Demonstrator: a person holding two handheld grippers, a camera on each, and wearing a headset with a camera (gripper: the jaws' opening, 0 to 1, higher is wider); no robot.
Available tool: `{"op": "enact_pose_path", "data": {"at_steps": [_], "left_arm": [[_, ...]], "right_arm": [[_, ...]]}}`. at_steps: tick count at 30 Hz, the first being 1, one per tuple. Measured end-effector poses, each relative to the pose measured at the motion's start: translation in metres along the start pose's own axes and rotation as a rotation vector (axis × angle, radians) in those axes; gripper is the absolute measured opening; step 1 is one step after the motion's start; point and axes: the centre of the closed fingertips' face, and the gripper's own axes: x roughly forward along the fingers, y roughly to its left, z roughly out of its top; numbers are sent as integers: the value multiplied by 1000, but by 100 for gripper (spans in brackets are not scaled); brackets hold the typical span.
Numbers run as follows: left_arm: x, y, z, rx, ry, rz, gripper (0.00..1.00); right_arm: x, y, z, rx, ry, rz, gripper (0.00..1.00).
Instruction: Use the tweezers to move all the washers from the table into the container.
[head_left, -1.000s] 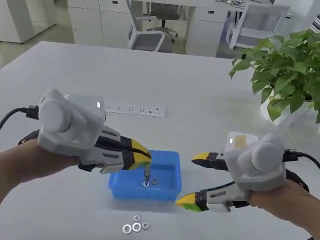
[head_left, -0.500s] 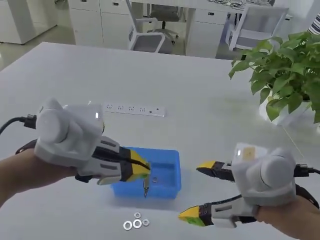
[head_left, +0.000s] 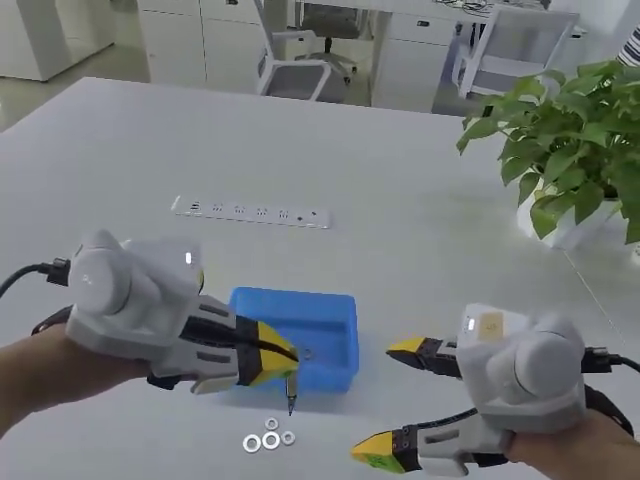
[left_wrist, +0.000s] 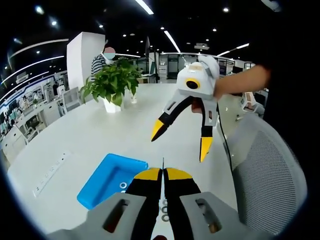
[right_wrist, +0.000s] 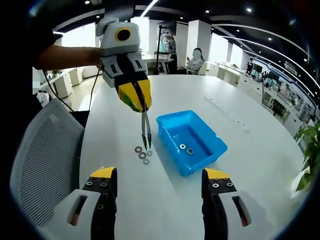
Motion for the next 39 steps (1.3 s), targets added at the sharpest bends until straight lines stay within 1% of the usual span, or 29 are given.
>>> {"op": "enact_pose_path", "data": {"at_steps": [5, 11, 24, 30, 39], "left_arm": [[5, -3, -5, -11, -2, -6, 5], [10, -6, -10, -13, 6, -16, 5], [15, -4, -21, -25, 23, -27, 5], [16, -6, -28, -35, 30, -32, 5], [17, -4, -32, -44, 26, -37, 5]], "right_arm": [[1, 2, -4, 8, 7, 3, 69], [1, 4, -10, 17, 13, 6, 69], [5, 7, -22, 38, 31, 19, 69], [9, 8, -24, 41, 37, 28, 69], [14, 9, -26, 46, 46, 39, 68]]}}
